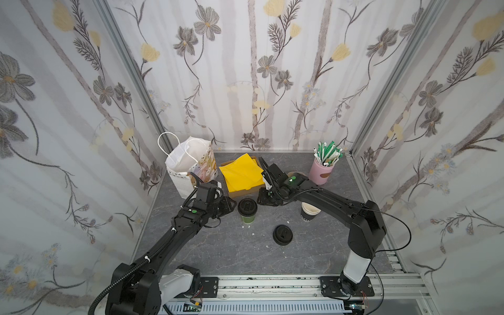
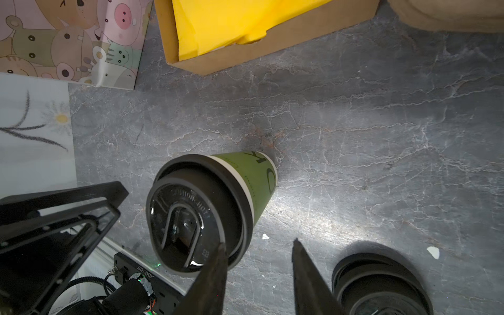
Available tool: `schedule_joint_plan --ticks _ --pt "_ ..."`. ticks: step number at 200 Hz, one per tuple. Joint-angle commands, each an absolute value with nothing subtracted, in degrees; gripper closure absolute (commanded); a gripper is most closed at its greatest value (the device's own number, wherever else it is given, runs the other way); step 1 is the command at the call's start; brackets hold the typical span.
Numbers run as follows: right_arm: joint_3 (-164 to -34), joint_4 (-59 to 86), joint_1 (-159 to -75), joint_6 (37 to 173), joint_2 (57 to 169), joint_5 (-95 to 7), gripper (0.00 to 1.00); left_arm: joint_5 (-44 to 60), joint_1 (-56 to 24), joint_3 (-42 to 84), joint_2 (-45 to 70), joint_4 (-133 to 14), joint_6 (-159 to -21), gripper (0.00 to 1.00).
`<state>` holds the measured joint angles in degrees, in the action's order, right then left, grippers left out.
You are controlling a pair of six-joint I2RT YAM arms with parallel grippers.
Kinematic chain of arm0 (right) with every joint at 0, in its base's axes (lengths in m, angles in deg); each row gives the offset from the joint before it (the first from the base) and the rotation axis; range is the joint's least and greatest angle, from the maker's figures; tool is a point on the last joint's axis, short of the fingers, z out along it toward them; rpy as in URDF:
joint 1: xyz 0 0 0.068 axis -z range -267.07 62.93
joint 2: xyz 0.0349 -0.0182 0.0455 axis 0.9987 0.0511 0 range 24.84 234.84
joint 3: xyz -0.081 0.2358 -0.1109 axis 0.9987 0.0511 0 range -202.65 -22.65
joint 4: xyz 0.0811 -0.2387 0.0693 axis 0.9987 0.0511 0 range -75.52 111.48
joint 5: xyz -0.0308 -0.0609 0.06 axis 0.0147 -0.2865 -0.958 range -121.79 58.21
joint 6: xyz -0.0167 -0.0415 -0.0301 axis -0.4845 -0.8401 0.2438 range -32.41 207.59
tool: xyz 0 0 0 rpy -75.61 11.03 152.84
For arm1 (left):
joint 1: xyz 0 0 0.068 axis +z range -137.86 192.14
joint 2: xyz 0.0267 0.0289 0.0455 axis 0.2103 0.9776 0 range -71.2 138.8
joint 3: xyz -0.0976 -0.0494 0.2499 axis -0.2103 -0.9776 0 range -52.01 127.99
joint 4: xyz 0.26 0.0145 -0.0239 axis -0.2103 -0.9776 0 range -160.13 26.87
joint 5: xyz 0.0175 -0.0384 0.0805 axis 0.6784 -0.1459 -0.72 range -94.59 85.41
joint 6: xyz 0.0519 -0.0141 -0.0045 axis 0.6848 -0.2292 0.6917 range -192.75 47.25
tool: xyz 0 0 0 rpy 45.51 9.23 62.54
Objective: Pack a coffee takeout order
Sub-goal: Close the lid on the coffee cup.
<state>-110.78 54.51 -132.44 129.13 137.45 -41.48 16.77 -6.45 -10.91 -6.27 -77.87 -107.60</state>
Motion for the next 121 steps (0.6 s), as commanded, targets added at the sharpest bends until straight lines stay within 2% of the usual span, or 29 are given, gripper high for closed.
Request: schedule_joint_plan --ticks 1,121 --pt "-110.07 51.19 -132.42 129.93 137.23 -42.51 0.6 18.54 -6.32 -11.36 -5.39 -77.32 -107.95 0.63" --pt "-108.24 50.1 -132.16 129.6 137.93 -44.55 0.63 20.25 -6.33 -11.49 -2.59 -77.28 -107.61 0.63"
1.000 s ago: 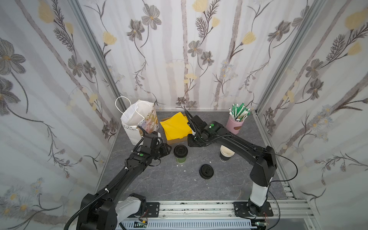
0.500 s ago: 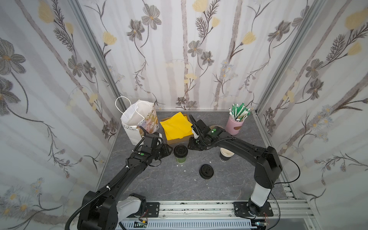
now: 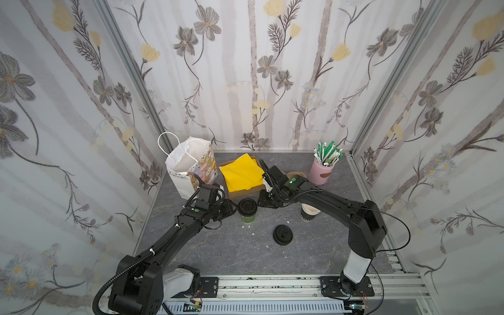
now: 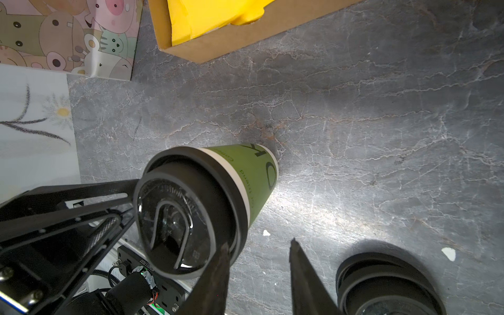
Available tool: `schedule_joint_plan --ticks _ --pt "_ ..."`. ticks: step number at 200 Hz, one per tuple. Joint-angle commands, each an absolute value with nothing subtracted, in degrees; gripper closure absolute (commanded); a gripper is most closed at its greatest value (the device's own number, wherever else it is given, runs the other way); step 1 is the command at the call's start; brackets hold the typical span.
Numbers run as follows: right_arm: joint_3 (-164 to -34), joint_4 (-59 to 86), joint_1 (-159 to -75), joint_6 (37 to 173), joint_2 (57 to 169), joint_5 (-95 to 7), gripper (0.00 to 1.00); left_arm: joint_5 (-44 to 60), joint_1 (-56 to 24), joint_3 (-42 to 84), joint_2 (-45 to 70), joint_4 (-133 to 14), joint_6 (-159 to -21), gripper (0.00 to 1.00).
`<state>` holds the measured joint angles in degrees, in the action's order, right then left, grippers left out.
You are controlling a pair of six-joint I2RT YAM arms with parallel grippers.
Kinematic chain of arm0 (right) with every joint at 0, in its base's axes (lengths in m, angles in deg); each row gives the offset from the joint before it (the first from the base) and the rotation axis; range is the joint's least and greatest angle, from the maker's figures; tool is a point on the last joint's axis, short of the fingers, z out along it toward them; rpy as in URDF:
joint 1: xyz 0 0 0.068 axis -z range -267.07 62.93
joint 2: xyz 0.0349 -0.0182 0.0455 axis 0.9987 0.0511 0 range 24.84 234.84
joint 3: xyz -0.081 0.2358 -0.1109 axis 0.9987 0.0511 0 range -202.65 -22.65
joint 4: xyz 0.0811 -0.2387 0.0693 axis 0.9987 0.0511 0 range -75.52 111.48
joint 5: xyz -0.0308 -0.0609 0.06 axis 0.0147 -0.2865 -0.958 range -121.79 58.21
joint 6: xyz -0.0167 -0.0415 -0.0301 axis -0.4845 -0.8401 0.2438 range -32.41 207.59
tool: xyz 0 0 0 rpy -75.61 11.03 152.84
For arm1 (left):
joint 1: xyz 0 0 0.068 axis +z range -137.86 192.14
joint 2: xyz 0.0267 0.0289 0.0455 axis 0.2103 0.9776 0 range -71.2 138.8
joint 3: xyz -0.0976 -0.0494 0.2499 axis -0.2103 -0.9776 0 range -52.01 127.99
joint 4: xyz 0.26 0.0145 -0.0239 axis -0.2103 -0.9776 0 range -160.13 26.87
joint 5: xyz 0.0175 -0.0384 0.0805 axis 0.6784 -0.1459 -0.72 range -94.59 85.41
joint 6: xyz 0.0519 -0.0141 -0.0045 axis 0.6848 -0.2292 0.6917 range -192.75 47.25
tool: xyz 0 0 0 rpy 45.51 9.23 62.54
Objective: Pack a coffee takeout order
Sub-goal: Close the lid on the coffee cup.
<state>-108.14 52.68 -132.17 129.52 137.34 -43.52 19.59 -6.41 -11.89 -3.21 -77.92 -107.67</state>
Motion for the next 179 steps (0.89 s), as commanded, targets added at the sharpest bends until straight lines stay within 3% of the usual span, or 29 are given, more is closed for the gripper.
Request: schedule_joint_plan --ticks 1,179 --pt "-108.24 50.09 -132.16 129.64 137.98 -44.58 0.63 20.27 -6.32 -11.45 -2.57 -77.28 -107.58 0.63" --pt "-103.72 45.77 -131.23 129.29 141.27 -49.32 0.68 19.76 -6.32 -12.1 0.35 -77.22 -107.47 0.63"
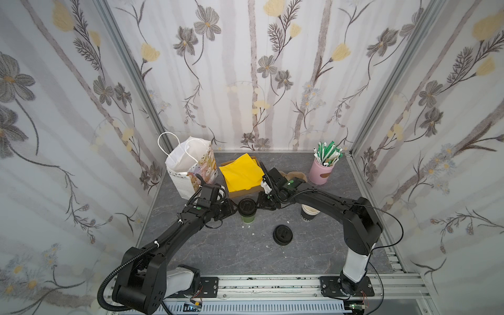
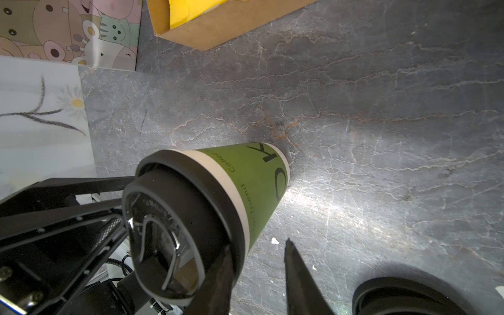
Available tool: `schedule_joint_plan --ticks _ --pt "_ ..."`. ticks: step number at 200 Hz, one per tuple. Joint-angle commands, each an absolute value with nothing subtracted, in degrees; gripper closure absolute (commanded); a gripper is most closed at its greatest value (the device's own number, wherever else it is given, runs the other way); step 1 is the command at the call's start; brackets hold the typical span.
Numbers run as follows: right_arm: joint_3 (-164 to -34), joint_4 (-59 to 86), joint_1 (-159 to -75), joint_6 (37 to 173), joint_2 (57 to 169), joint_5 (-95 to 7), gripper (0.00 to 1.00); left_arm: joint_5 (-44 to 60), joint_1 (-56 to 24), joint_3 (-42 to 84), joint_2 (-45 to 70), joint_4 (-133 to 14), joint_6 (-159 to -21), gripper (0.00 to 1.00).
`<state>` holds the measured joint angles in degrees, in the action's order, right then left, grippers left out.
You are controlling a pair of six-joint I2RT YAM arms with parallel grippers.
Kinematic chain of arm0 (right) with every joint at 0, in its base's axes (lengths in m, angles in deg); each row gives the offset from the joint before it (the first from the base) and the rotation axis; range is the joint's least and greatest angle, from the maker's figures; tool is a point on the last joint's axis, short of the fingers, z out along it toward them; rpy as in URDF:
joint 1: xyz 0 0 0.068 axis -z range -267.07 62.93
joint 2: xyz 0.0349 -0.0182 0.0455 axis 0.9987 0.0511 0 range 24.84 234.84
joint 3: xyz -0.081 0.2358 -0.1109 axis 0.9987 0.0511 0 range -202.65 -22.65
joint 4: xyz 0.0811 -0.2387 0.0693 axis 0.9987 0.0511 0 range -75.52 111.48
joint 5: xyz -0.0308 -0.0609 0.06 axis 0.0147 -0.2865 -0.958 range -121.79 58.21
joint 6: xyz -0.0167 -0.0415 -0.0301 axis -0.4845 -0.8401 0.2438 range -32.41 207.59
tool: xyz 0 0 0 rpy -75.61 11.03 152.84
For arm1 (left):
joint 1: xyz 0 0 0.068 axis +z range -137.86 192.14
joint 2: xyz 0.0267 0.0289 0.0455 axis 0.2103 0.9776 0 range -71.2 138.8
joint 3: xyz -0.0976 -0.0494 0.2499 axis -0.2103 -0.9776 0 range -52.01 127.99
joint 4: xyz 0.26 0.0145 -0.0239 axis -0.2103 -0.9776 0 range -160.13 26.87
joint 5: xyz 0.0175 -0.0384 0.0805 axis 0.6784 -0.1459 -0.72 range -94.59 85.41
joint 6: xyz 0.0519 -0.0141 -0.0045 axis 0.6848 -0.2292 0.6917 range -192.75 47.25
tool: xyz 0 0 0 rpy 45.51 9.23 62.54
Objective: Pack a coffee takeout order
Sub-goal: Close the lid on the coffee cup.
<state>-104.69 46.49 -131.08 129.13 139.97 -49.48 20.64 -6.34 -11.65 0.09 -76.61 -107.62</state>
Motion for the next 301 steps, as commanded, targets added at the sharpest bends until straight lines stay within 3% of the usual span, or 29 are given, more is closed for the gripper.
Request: schedule_joint_plan --ticks 1,67,167,301 --pt "-103.72 45.77 -131.23 129.29 141.27 -49.32 0.68 19.76 -6.32 -12.1 0.35 -77.2 -107.52 0.63" --pt "-101.57 45.5 -130.76 129.65 141.13 -49.71 0.67 19.4 -6.32 -12.34 0.69 -77.29 -107.19 0.63" --pt "-111.15 50.21 -130.49 123.6 142.21 -49.1 0.59 27.64 -6.32 -10.97 -1.75 -77.38 -106.34 0.62" --pt "-116.58 53.54 -130.5 120.49 145.75 -49.23 0.56 26.22 -6.32 -11.59 0.28 -78.07 -107.59 0.61"
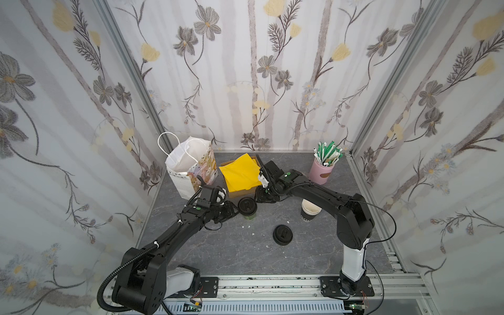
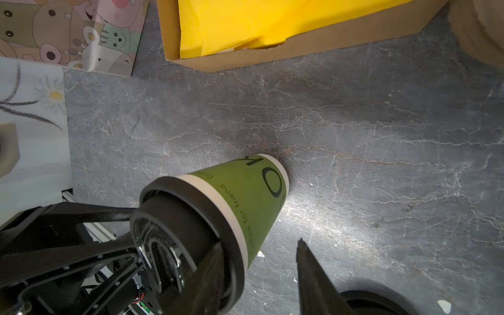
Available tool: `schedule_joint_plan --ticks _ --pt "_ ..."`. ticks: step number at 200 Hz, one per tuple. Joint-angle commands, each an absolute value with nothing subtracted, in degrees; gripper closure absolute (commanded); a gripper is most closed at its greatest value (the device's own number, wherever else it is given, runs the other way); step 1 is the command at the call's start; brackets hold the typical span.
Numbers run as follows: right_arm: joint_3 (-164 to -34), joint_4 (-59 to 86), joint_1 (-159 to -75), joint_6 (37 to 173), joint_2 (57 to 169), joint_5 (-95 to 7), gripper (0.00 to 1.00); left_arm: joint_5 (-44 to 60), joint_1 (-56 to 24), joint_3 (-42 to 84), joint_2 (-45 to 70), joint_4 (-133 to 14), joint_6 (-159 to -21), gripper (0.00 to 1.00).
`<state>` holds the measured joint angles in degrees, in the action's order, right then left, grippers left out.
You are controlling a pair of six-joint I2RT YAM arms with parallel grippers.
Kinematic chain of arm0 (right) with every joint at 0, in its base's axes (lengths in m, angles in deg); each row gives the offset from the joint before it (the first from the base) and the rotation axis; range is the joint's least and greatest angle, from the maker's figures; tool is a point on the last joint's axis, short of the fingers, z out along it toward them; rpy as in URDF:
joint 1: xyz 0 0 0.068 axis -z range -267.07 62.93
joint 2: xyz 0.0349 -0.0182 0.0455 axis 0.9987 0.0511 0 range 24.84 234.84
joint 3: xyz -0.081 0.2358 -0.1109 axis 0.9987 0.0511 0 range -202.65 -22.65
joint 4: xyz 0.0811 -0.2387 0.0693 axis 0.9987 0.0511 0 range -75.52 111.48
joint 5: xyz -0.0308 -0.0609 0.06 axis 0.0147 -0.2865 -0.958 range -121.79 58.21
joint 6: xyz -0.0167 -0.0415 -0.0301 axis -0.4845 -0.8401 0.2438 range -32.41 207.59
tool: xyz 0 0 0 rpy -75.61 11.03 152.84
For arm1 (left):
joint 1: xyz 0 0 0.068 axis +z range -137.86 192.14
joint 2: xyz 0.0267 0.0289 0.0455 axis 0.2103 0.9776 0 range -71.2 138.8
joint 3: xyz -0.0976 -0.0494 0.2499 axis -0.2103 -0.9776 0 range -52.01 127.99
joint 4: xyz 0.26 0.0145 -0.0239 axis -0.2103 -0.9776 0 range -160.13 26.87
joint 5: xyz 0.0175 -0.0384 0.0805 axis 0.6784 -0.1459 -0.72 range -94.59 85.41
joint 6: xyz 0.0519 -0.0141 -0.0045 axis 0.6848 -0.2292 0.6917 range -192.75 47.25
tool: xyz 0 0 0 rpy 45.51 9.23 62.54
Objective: Pack a coffee takeout order
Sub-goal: Close the lid on the coffee cup.
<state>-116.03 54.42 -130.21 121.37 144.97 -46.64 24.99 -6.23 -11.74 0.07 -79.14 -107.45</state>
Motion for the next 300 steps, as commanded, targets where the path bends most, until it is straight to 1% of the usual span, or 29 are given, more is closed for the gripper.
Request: schedule_joint_plan --ticks 1,64,79,99,107,129,175,196,215,235,247,277,300 --pt "-116.59 53.52 -130.45 120.52 145.72 -49.12 0.56 26.24 -6.32 -11.59 0.22 -78.07 -107.62 0.61" --pt "-117.52 53.86 -130.1 120.71 144.84 -47.87 0.52 25.73 -6.33 -11.65 -1.94 -78.06 -108.02 0.6" --pt "-117.82 53.8 -129.96 120.81 144.97 -48.29 0.49 25.94 -6.35 -11.59 -1.53 -77.99 -107.93 0.6" --pt "-118.14 53.52 -129.75 121.43 145.43 -50.34 0.48 25.92 -6.32 -11.67 -0.76 -78.07 -107.98 0.6" --pt "-118.14 53.11 -129.61 121.87 145.42 -51.21 0.45 25.98 -6.33 -11.76 -0.42 -78.06 -107.95 0.6" --pt "-118.27 52.1 -129.44 123.14 146.16 -55.3 0.43 25.74 -6.27 -11.71 0.3 -78.09 -107.85 0.6" --pt "-117.56 50.34 -129.09 126.71 146.9 -58.06 0.43 25.56 -6.32 -10.65 0.69 -78.07 -107.73 0.6" --pt "-117.33 50.01 -128.83 127.06 146.93 -57.63 0.44 25.92 -6.32 -9.92 0.69 -78.03 -107.77 0.6" --pt "-115.57 48.7 -128.31 127.65 146.53 -58.34 0.48 26.1 -6.33 -9.13 0.7 -77.98 -107.52 0.6" --pt "-113.1 46.59 -127.7 128.23 146.22 -60.02 0.55 26.08 -6.35 -8.72 0.69 -77.98 -107.37 0.6" --pt "-111.82 45.29 -127.43 128.61 145.95 -60.88 0.56 26.17 -6.32 -8.69 0.69 -77.98 -107.22 0.6" --pt "-111.18 42.52 -127.28 129.52 145.69 -63.33 0.54 26.0 -6.32 -8.54 0.65 -77.98 -107.12 0.6" --pt "-111.24 41.12 -127.24 130.08 145.0 -63.64 0.49 25.57 -6.37 -8.26 0.27 -77.98 -106.99 0.6"
